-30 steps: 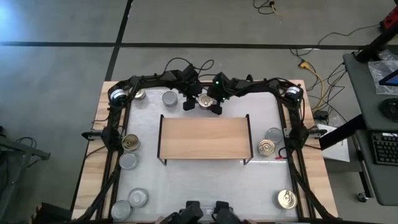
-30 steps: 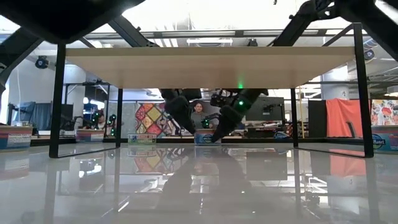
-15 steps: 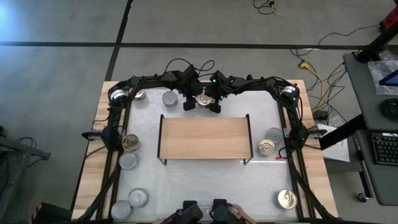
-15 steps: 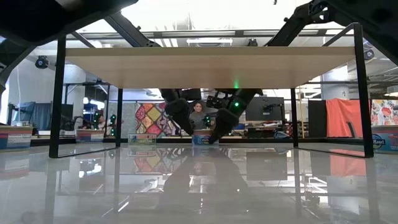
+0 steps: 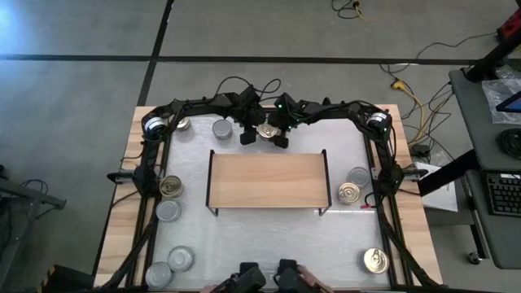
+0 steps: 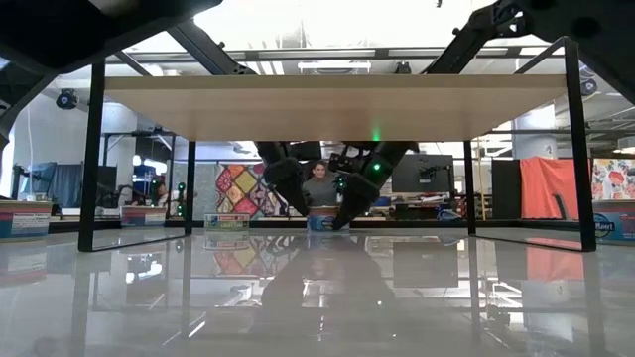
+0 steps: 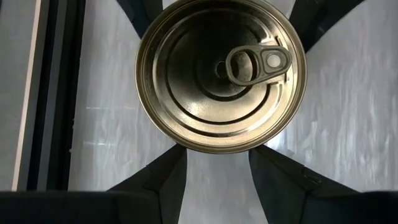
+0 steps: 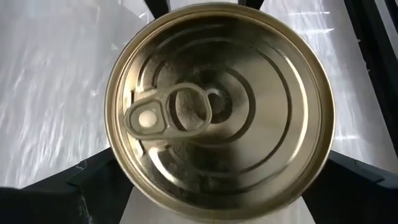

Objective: Stack canned seafood by type on shelf
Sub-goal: Put the blue-pink tuna can on the shelf

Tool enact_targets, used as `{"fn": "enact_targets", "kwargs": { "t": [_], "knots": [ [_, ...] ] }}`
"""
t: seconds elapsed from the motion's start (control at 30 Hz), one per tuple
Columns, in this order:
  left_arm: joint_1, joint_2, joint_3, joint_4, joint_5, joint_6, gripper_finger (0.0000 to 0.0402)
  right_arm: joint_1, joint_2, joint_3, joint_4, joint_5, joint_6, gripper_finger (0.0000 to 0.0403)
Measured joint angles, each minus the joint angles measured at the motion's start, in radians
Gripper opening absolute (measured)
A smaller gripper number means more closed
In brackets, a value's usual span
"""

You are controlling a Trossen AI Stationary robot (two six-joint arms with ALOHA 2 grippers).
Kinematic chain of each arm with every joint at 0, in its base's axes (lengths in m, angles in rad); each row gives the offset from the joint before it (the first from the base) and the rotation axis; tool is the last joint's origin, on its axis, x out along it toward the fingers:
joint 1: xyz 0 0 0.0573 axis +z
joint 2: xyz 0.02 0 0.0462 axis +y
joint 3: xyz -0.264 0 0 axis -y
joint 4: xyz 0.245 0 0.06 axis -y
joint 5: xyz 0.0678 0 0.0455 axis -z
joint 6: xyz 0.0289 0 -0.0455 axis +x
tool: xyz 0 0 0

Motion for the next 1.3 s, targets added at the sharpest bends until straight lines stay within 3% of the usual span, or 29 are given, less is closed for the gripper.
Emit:
{"fn": "enact_targets", "kwargs": {
  "t": [0.27,1.3],
  "knots": [
    [0.000,0.000,0.000,0.000,0.001,0.019,0.0158,0.015,0.012,0.000,0.033,0.003,0.031,0.0400],
    [-0.006,-0.002,0.000,0.013,0.016,0.043,0.0158,0.022,-0.007,-0.003,0.048,-0.023,0.025,0.0387]
  ]
}}
